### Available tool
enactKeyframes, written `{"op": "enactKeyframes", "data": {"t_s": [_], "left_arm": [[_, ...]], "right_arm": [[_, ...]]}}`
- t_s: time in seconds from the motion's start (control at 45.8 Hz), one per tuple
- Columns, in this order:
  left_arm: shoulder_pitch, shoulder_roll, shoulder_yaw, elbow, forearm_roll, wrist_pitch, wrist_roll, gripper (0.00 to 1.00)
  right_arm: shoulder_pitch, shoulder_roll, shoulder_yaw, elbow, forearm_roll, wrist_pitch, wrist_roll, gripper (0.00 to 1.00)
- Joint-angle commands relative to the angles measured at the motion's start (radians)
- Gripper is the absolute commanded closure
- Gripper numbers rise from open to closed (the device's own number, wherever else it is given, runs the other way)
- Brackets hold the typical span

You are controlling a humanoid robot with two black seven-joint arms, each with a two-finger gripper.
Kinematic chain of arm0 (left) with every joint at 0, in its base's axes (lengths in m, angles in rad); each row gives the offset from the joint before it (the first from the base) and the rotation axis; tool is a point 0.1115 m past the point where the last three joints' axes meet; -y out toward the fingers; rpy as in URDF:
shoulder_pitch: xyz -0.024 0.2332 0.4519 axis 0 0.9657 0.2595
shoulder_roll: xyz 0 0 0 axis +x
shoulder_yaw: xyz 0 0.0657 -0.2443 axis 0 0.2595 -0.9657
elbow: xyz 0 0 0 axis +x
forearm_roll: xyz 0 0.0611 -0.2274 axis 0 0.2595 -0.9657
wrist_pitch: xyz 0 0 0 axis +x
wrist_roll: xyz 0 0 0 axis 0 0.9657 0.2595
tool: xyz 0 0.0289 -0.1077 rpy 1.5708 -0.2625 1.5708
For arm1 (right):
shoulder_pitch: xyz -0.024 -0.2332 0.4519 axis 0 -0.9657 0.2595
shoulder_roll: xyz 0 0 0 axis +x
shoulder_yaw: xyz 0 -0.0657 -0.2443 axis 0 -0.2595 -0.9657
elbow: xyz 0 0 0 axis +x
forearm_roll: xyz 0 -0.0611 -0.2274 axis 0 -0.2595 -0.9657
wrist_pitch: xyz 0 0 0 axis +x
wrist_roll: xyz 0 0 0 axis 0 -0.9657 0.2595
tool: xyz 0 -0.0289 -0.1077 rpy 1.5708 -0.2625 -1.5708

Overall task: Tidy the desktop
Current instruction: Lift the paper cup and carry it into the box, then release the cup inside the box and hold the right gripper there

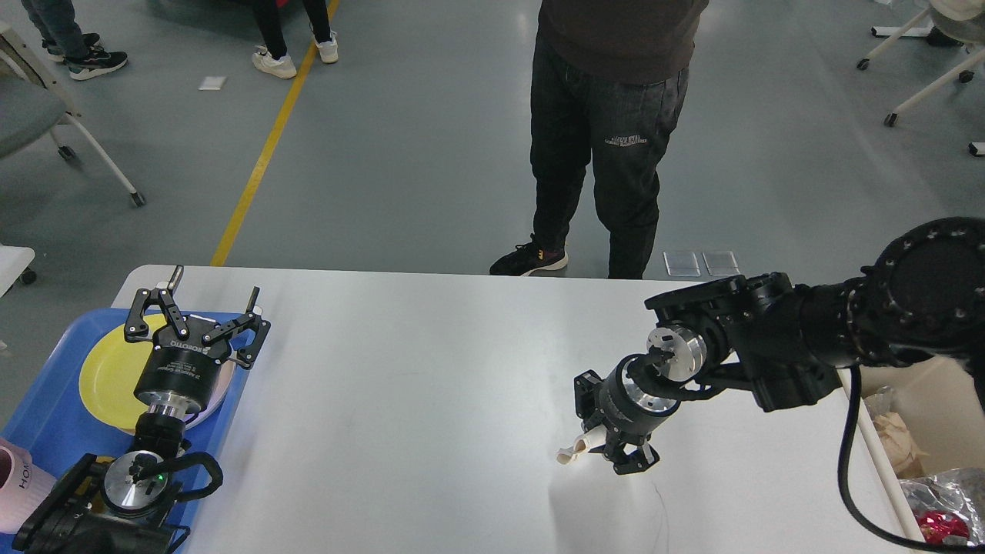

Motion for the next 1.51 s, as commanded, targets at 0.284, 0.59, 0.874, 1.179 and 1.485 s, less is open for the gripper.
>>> {"op": "enactKeyframes", "data": {"t_s": [0.284,0.59,0.874,1.179,1.485], "left_arm": [[0.0,0.001,0.0,0.0,0.0,0.0,0.0,0.03],[0.0,0.001,0.0,0.0,0.0,0.0,-0.002,0.03],[0.0,0.001,0.0,0.0,0.0,0.0,0.0,0.03],[0.002,0.001,0.0,0.0,0.0,0.0,-0.002,0.03],[0.002,0.001,0.0,0.0,0.0,0.0,-0.002,0.03]], "right_arm": [[0.641,-0.18,-0.322,0.375,-0.4,0.505,0.065,1.0],[0.909,-0.209,-0.446,0.556,-0.575,0.605,0.343,1.0],[0.891,-0.31,-0.627,0.432,-0.578,0.584,0.352,1.0],[0.569,-0.638,-0.651,0.024,-0.685,0.584,0.343,1.0],[-0.146,-0.711,-0.263,-0.485,-0.685,0.492,0.348,1.0]]}}
